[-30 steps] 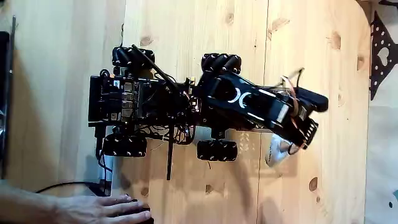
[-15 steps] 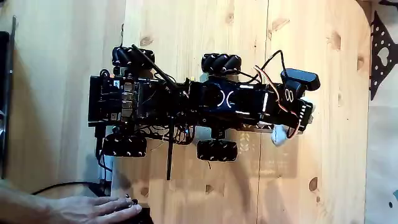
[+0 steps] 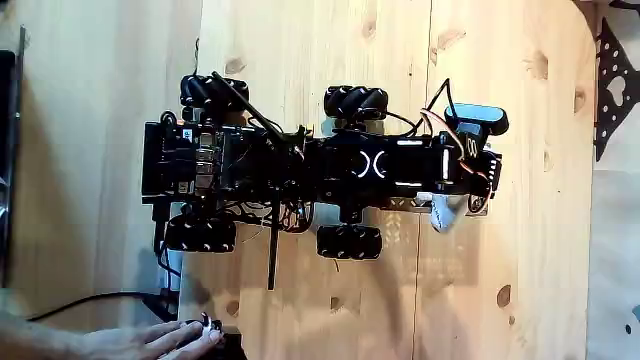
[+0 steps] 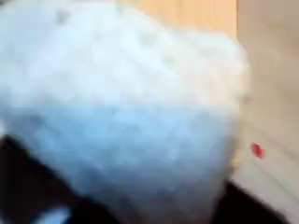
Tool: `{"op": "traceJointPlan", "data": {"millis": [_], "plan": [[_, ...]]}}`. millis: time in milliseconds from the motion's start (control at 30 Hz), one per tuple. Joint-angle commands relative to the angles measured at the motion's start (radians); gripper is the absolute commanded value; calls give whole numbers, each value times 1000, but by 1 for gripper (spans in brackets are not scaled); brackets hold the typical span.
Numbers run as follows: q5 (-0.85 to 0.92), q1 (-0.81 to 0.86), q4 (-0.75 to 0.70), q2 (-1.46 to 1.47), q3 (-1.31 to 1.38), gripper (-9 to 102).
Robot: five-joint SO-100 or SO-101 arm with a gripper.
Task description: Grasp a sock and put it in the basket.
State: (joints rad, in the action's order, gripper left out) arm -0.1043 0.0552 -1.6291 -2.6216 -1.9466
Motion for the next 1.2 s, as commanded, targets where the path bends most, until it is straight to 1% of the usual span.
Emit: {"op": "traceJointPlan", "data": {"millis": [0,133,267,300,333,367,400,700,833,867,900,933,967,1067,1167], "plan": [[0,-21,54,11,-35,0],[12,-63,81,-51,-135,0],[6,-78,104,-48,-204,0],[8,-78,107,-43,-213,7],[-3,-72,101,-40,-221,25],[-14,-66,101,-35,-224,36],[-14,-64,110,-29,-224,36],[-25,-100,262,-84,-250,36],[-9,-104,341,-130,-328,36],[6,-100,354,-138,-354,32],[23,-89,367,-140,-376,21],[43,-77,376,-140,-390,5],[57,-61,377,-137,-399,0],[106,-21,357,-114,-413,0],[146,15,305,-83,-414,0]]}}
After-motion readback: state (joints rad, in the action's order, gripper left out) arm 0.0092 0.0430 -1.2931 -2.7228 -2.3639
